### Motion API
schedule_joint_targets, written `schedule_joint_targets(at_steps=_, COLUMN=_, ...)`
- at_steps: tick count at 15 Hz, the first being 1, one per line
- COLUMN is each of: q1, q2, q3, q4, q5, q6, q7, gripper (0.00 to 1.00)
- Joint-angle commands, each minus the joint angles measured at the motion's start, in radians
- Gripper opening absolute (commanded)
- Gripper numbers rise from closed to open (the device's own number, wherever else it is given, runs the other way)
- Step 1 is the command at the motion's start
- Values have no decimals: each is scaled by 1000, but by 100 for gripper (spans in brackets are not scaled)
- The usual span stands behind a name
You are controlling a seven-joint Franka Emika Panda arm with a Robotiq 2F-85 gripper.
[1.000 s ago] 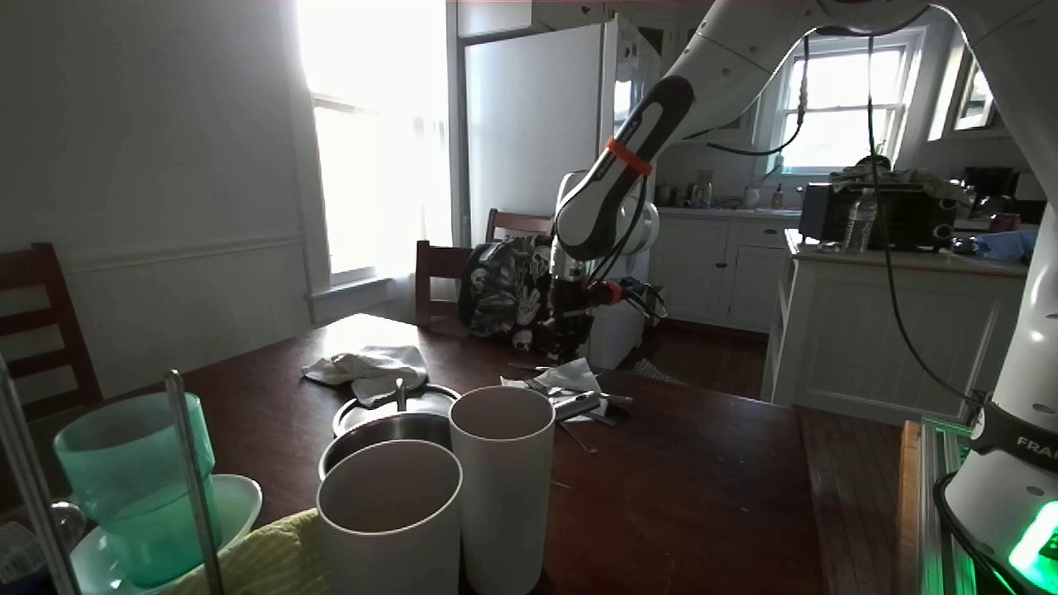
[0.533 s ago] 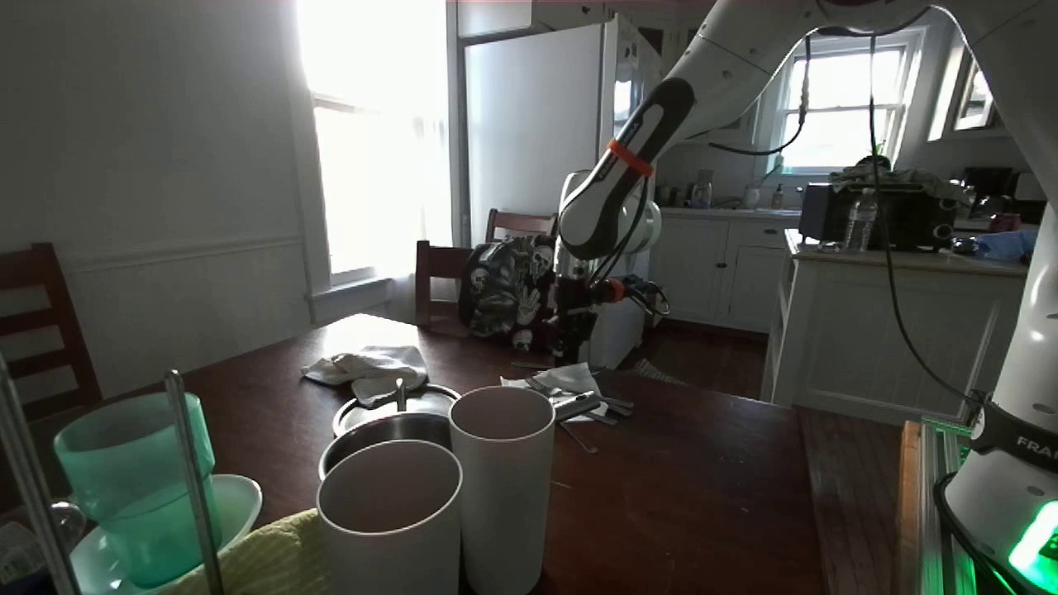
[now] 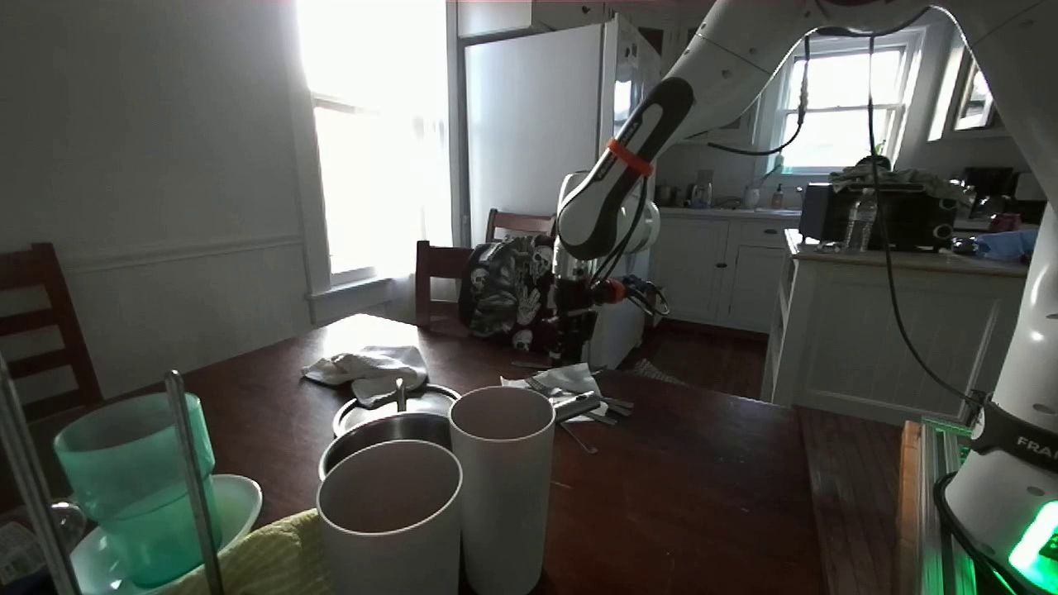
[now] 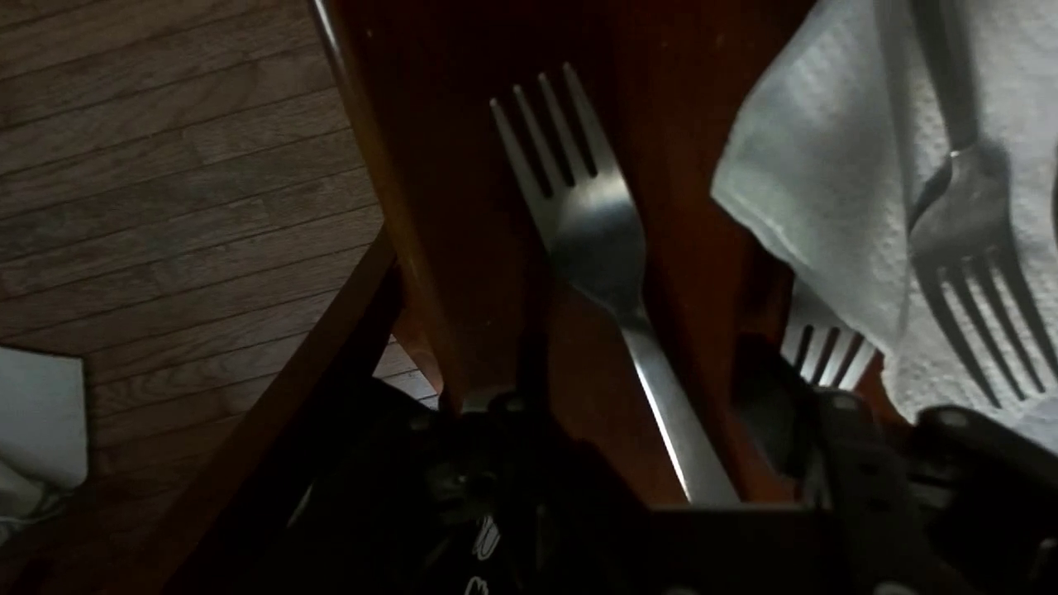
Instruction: Pick up the fork from the table and put it on the white serviette
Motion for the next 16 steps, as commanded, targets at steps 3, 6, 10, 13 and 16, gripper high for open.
schedule_joint_targets(at_steps=3, q1=-21, q2=20, q3=27, q4=37, q5=-20, q6=-76, q7=-85, gripper=69)
schedule_joint_targets(at_steps=6, q1=-18, q2=36, q3=27, q4=55, q5=-32, q6=-82, q7=-131, gripper=62)
schedule_joint_targets(at_steps=10, q1=-16, q2=51, q3=28, q4=75, q5=-58, q6=-77, q7=-171, gripper=44)
schedule_joint_targets(at_steps=13, q1=-14, q2=56, q3=24, q4=83, q5=-85, q6=-72, q7=-189, gripper=11)
schedule_joint_targets(at_steps=16, q1=-2, q2=44, q3=11, q4=78, q5=-119, q6=-85, q7=-172, gripper=0)
